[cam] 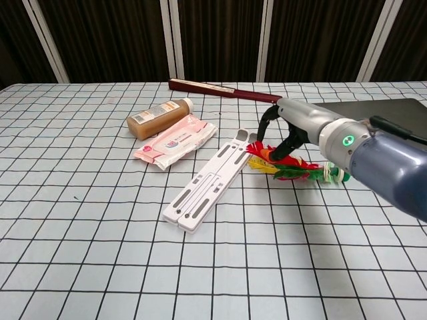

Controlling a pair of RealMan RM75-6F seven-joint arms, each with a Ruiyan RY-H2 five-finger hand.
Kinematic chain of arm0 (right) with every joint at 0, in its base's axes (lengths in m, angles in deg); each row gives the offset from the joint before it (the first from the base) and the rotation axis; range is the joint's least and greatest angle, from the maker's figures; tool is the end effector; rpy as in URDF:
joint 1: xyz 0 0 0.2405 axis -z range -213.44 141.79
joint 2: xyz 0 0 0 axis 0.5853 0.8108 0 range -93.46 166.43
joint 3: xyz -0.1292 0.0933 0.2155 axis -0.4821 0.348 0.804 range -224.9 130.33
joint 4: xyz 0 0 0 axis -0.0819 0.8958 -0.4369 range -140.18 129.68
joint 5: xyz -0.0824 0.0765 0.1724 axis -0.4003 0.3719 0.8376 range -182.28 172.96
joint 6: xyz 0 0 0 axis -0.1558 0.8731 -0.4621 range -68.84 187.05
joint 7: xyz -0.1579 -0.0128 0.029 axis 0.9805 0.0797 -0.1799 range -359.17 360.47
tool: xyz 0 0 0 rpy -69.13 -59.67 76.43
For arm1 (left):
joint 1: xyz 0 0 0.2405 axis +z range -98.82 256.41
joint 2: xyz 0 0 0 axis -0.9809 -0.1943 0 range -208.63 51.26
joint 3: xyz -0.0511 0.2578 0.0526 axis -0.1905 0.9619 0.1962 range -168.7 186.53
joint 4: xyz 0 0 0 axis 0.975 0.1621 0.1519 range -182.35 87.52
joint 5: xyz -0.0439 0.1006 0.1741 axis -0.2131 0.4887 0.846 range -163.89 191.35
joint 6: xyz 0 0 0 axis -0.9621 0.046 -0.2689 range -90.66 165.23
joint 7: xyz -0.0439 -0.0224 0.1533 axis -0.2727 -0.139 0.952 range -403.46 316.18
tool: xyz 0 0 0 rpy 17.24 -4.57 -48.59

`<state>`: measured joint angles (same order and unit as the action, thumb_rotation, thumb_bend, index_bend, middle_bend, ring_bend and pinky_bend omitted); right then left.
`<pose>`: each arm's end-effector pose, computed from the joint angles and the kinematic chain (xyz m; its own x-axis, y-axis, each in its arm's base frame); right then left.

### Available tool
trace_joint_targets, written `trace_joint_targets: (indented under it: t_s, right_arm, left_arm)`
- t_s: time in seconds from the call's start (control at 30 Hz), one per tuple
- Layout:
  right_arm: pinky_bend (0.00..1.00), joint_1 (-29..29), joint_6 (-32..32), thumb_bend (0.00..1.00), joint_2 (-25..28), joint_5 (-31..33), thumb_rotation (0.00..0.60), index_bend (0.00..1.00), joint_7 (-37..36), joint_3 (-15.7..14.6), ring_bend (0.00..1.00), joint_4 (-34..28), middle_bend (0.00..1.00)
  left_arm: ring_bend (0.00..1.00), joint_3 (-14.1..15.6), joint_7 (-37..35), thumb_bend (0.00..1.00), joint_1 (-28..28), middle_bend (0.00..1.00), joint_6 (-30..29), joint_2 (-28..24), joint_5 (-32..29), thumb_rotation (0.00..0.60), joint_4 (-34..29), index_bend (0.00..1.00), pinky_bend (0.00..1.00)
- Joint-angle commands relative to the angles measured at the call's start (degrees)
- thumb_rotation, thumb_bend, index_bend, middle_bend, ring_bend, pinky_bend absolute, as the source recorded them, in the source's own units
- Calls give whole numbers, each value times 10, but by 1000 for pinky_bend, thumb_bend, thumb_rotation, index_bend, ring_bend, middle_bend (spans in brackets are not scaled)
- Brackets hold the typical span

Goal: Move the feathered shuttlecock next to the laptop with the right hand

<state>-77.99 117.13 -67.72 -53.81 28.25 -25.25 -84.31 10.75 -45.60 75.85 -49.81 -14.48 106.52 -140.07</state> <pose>-0.1251 -0.3786 -0.0643 0.1909 -0.2806 0.9406 -0.9794 -0.1190 0.1633 -0.3120 0.1699 0.1528 0.3660 0.0654 0.9283 0.9285 -0.0923 -0.3596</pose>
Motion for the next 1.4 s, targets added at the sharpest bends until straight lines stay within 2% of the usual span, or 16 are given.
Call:
trace_joint_targets:
  t_s: [0.03,0.33,0.57,0.73,0.97,1.13,1.4]
  right_arm:
    - [0,-7,-2,474,-10,6,600,495,-8,-3,0,17,175]
    - [0,-4,7,584,-12,8,600,627,-24,-15,0,12,230]
    - [0,-2,29,586,1,-3,600,634,-21,-17,0,-34,232]
    - [0,3,63,586,40,-23,600,634,-4,-5,0,-93,233]
    - [0,32,112,585,123,-23,600,634,13,7,0,-195,233]
    - [0,56,139,586,160,-44,600,634,-8,3,0,-219,234]
    - [0,107,169,586,210,-86,600,634,-89,-9,0,-233,233]
  left_arm:
    - [0,0,-1,0,-1,0,1,0,1,600,0,0,0]
    - [0,0,-2,0,-5,0,5,1,2,600,-2,0,0]
    - [0,1,0,0,-6,0,8,1,2,600,-4,0,0]
    - [0,2,1,0,-5,0,6,0,2,600,-4,0,0]
    - [0,3,7,0,-3,0,0,3,6,600,-2,0,0]
    - [0,4,15,0,0,0,-9,8,12,600,0,0,0]
    - [0,3,29,0,3,0,-15,16,13,600,3,0,0]
